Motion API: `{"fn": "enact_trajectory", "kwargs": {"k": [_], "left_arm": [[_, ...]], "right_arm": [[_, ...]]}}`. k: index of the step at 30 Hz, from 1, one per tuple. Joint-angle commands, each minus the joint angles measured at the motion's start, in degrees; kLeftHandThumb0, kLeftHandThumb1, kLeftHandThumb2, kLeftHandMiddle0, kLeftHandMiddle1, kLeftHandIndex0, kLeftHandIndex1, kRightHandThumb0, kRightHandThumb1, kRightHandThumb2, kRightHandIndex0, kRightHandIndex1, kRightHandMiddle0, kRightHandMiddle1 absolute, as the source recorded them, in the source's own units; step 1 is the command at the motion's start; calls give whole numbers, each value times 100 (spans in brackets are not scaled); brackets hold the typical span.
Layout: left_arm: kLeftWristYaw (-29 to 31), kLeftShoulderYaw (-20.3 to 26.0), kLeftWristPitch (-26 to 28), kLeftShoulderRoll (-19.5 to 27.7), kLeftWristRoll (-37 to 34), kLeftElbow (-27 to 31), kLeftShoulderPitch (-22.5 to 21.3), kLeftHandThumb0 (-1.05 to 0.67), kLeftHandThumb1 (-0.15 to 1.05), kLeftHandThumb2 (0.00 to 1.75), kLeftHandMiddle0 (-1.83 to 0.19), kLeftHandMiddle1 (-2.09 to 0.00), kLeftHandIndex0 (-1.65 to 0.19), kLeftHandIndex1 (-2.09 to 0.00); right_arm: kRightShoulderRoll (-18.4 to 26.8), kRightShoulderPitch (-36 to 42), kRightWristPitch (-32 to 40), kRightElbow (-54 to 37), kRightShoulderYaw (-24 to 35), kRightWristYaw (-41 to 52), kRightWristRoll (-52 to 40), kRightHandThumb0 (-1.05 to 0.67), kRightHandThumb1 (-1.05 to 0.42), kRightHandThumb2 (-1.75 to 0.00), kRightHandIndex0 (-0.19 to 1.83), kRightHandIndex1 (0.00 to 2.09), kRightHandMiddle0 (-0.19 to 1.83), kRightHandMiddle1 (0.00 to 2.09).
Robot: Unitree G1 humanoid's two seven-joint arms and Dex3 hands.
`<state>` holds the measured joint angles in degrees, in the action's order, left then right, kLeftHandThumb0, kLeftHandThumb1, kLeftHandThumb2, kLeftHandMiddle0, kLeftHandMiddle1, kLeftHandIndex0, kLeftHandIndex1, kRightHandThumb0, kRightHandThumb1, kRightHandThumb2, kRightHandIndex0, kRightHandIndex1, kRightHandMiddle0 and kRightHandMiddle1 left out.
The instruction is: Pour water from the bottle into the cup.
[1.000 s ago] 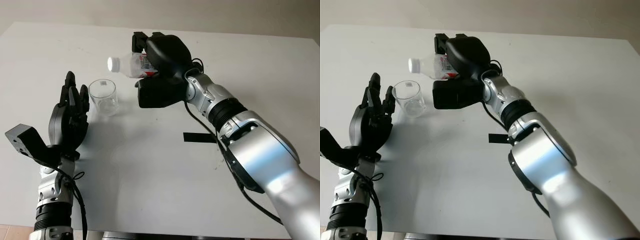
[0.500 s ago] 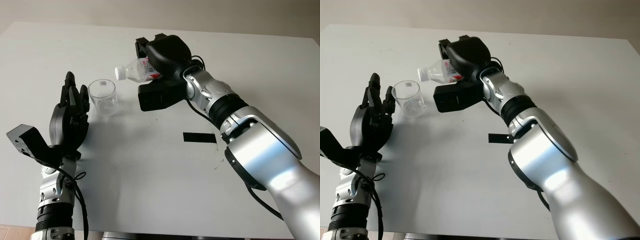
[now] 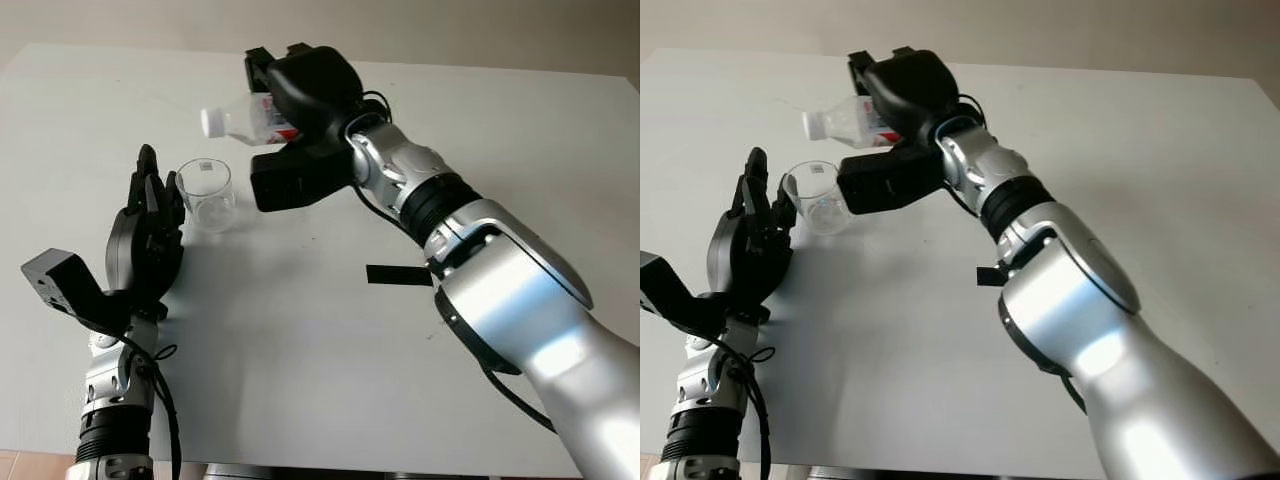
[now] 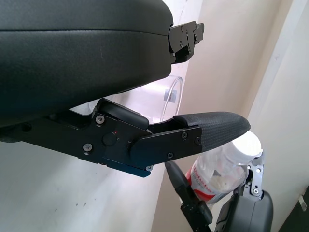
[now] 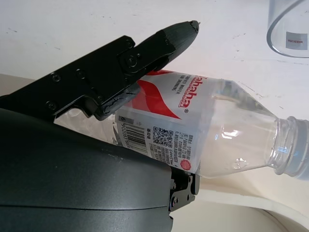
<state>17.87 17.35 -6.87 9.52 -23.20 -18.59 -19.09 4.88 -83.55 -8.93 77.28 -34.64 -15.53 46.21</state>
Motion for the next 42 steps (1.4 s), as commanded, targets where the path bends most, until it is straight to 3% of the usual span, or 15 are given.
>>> {"fn": "enact_trajectory", "kwargs": {"k": [1,3,7,10,15,32,42], "left_arm": [[-1,-10,-88,-27,54,79,121,-80,105,64,19,-3,19,0],[1,-16,-120,-42,55,78,130,-80,105,65,19,-3,19,0],[-17,-21,-144,-105,25,99,164,-80,105,64,19,-3,19,0],[-27,-30,-198,-135,53,96,189,-81,105,63,19,-3,19,0],[-111,-40,-236,-169,81,111,225,-80,105,63,19,-4,19,0],[-78,-22,-346,-236,25,24,220,-80,105,63,19,-4,19,0],[-30,-28,-390,-204,49,-64,174,-80,105,63,19,-2,19,0]], "right_arm": [[-45,-304,74,12,-22,26,25,-30,-105,-10,35,209,17,209],[-68,-342,120,25,-101,40,104,-31,-103,-7,42,209,11,205],[-94,-392,193,46,-341,-33,332,-33,-99,-5,56,209,16,181],[-123,-426,321,64,-614,-127,621,-38,-101,-6,48,209,10,168],[-166,-412,409,93,-869,-274,881,-41,-98,-5,46,209,19,150],[-104,-329,394,136,-1322,-620,1249,-40,-100,-5,61,209,15,174],[-78,-317,376,142,-1312,-708,1202,-39,-98,-5,66,209,15,176]]}}
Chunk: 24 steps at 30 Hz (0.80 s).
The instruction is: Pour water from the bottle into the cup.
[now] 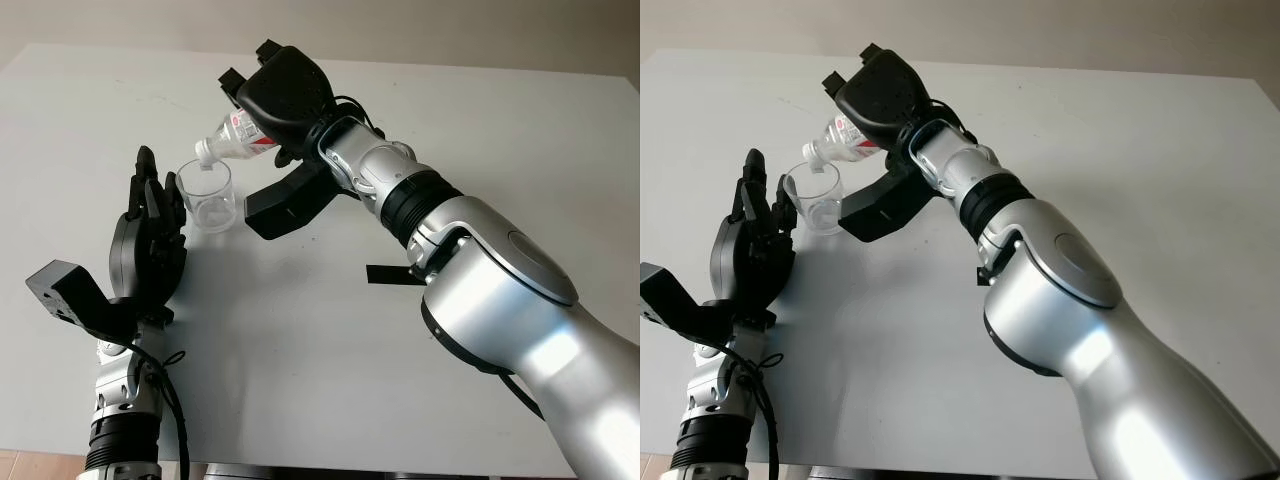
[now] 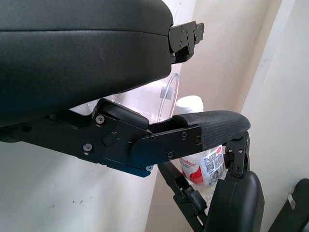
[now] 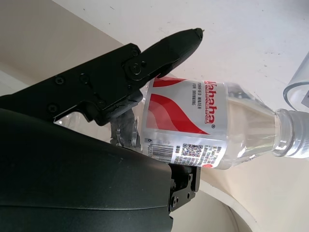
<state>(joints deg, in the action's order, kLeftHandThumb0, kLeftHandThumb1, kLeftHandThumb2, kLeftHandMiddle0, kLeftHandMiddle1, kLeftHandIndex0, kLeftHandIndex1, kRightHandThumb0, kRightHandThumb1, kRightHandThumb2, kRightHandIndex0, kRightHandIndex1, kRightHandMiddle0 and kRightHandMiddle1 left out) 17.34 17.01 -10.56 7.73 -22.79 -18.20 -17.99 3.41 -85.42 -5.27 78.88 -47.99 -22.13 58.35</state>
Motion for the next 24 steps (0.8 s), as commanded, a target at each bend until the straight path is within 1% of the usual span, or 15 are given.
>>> {"fn": "enact_trajectory", "kwargs": {"k": [1,3,10,17,22,24], "left_arm": [[23,4,-21,-19,16,-113,56,-80,105,63,19,-2,19,0],[60,15,-30,-17,-10,-151,31,-80,105,64,19,-1,19,0],[57,45,-15,-4,-18,-229,-34,-81,105,61,19,-3,19,0],[101,57,-24,5,-28,-246,-62,-80,105,62,19,-2,19,0],[120,59,-37,2,-29,-262,-79,-80,105,62,19,-1,19,0],[107,64,-31,-2,-27,-272,-84,-81,105,62,19,-1,19,0]], "right_arm": [[74,-135,21,-16,-3,-50,15,-40,-98,-5,65,209,14,174],[80,-140,29,-16,-15,-46,23,-40,-99,-5,65,209,14,170],[94,-149,46,-20,-12,-53,12,-40,-100,-6,61,209,13,171],[122,-142,20,-20,-19,-60,17,-40,-100,-5,56,209,14,171],[163,-123,-47,-29,-19,-202,16,-40,-100,-5,63,209,17,173],[192,-88,-132,-38,50,-326,-57,-40,-99,-5,66,209,20,169]]}}
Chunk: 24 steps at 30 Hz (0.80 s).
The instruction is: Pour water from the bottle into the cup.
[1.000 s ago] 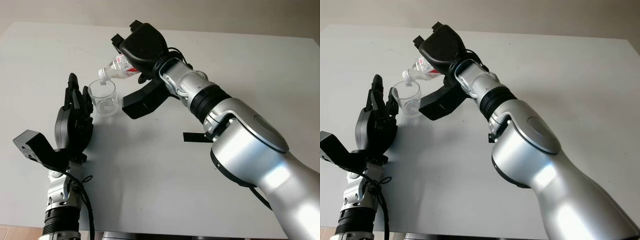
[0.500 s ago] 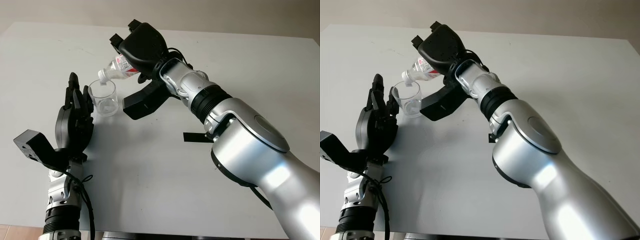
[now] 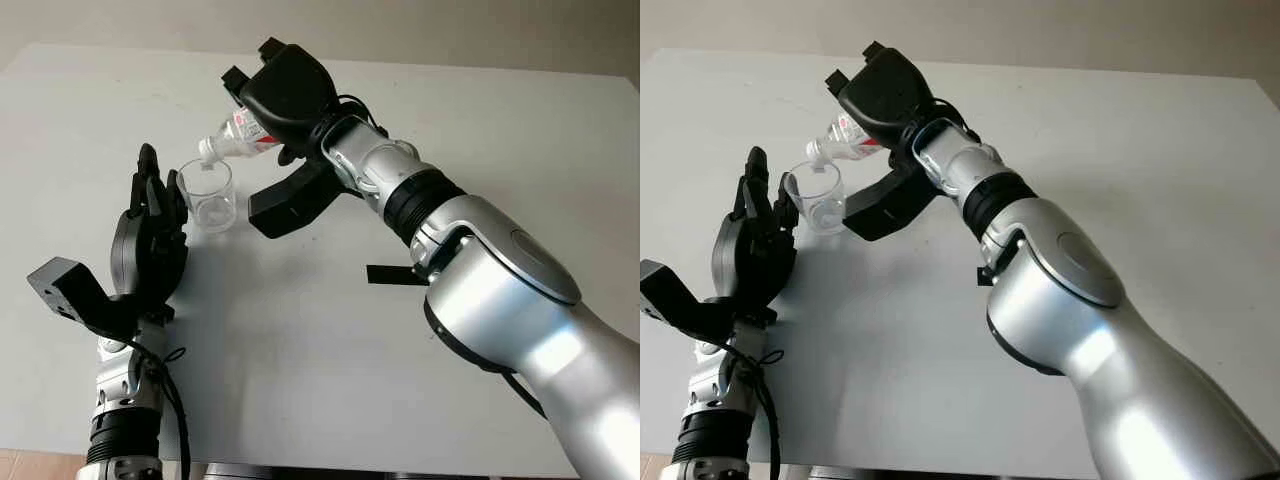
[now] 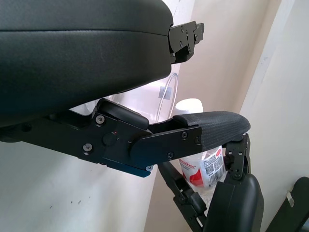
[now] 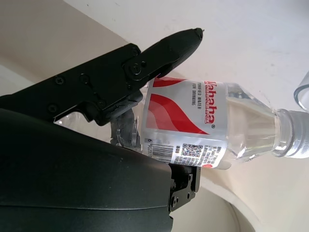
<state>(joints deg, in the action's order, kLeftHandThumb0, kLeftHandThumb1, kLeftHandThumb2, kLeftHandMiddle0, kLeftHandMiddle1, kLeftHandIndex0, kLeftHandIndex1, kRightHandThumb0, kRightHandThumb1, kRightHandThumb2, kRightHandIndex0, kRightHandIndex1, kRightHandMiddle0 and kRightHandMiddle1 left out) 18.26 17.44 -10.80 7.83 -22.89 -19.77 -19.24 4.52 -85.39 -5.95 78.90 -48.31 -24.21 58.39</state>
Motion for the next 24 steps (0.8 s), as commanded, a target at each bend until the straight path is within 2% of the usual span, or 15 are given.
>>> {"fn": "enact_trajectory", "kwargs": {"k": [1,5,13,18,20,21,24], "left_arm": [[8,26,-5,-17,-19,-117,40,-81,105,61,19,-2,19,0],[-17,29,13,-3,5,-103,54,-80,105,61,18,-4,19,0],[63,45,-15,50,-10,-197,1,-81,105,60,19,-3,19,0],[53,26,16,94,12,-185,-2,-81,105,60,19,-3,19,0],[72,23,9,111,12,-198,-6,-81,105,61,19,-2,19,0],[78,25,16,118,5,-206,-10,-81,105,61,19,-2,19,0],[90,32,39,129,-15,-205,-9,-81,105,60,19,-3,19,0]], "right_arm": [[93,-76,-101,-43,113,-178,-92,-39,-98,-5,67,209,22,168],[145,-16,-226,-42,170,-454,-143,-39,-97,-5,77,209,28,167],[183,35,-344,-37,273,-615,-234,-39,-100,-6,97,209,26,183],[195,52,-396,-44,419,-615,-408,-38,-102,-6,98,209,25,194],[180,70,-406,-47,615,-429,-606,-38,-104,-8,88,209,17,192],[186,88,-414,-53,715,-360,-711,-38,-104,-10,84,209,16,197],[232,164,-502,-81,908,-406,-903,-38,-102,-7,86,209,19,191]]}}
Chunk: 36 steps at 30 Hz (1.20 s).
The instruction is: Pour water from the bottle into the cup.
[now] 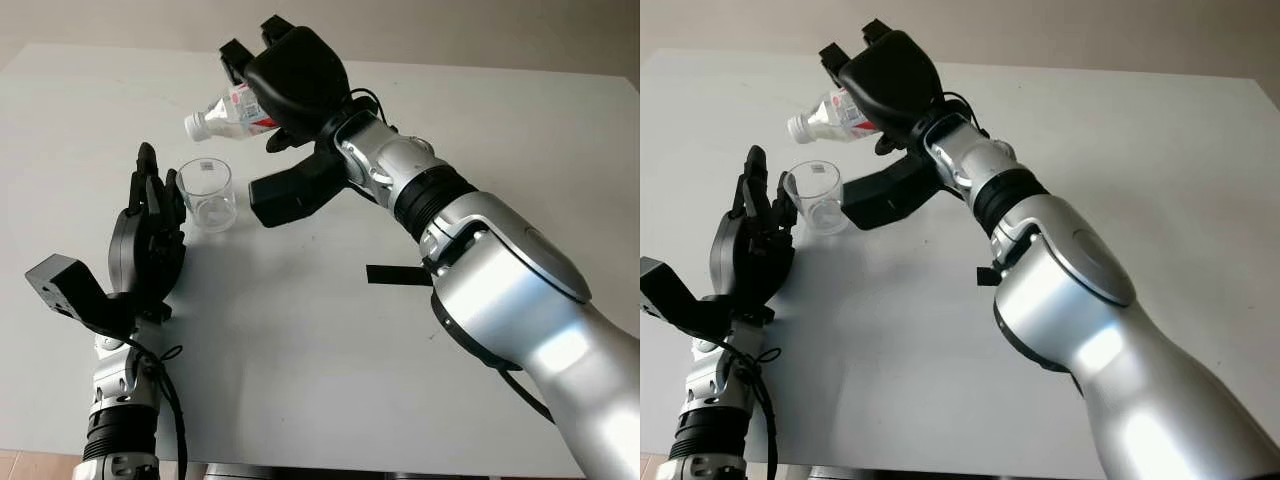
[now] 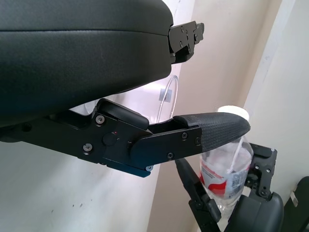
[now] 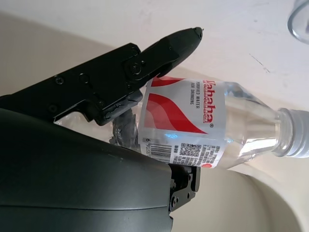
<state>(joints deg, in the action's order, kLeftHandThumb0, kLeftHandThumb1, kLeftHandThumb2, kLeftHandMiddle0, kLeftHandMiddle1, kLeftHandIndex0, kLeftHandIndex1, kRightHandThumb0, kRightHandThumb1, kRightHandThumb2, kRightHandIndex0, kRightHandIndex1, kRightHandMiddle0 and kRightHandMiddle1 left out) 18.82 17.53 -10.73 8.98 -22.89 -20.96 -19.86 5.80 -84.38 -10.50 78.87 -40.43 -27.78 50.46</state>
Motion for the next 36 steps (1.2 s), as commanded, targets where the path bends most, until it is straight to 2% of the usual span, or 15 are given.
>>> {"fn": "enact_trajectory", "kwargs": {"k": [1,3,4,6,8,9,11,14,20,25,31,32,36], "left_arm": [[37,19,36,20,-9,-74,61,-81,105,60,19,-3,19,0],[33,22,54,24,-10,-54,74,-81,105,61,19,-2,19,0],[32,26,61,27,-11,-47,80,-81,105,61,19,-3,19,0],[44,34,75,36,-23,-21,99,-81,105,61,19,-3,19,0],[82,50,79,45,-54,-29,105,-81,105,61,19,-3,19,0],[91,60,92,52,-65,-36,105,-81,105,61,19,-3,19,0],[112,76,111,73,-77,-42,107,-81,105,60,19,-4,19,0],[127,67,131,118,-45,-44,102,-81,105,61,19,-4,19,0],[165,71,169,140,-51,-59,72,-81,105,61,19,-4,19,0],[179,74,184,138,-57,-56,71,-81,105,60,18,-5,19,-1],[103,44,255,117,-17,62,112,-81,105,61,18,-5,19,-1],[103,38,254,111,-15,75,120,-81,105,61,18,-5,19,-1],[102,26,236,126,9,122,179,-82,105,62,19,-4,19,0]], "right_arm": [[118,100,-99,-85,222,-48,-208,-37,-102,-6,88,209,19,188],[130,195,-185,-99,519,-11,-507,-34,-103,-6,89,209,17,185],[125,245,-228,-106,721,65,-718,-31,-104,-7,91,209,19,191],[98,373,-314,-128,1243,281,-1272,-22,-104,-17,98,209,45,206],[77,471,-353,-151,1605,444,-1663,-20,-102,-24,110,209,89,209],[52,530,-334,-164,1819,531,-1887,-20,-99,-28,114,209,102,209],[8,604,-306,-189,2080,619,-2156,-22,-94,-35,124,209,118,209],[-59,742,-362,-238,2510,767,-2595,-22,-90,-41,132,209,131,209],[-172,894,-382,-357,3190,1281,-3321,-21,-91,-40,139,209,144,209],[-196,1027,-354,-491,3629,1836,-3829,-22,-93,-40,141,209,147,209],[-75,1338,-407,-742,3805,2396,-4067,-22,-93,-40,139,209,147,209],[-36,1420,-446,-806,3811,2475,-4078,-22,-87,-52,150,209,154,209],[214,2007,-837,-1229,3943,3065,-4299,-22,-96,-38,128,209,132,209]]}}
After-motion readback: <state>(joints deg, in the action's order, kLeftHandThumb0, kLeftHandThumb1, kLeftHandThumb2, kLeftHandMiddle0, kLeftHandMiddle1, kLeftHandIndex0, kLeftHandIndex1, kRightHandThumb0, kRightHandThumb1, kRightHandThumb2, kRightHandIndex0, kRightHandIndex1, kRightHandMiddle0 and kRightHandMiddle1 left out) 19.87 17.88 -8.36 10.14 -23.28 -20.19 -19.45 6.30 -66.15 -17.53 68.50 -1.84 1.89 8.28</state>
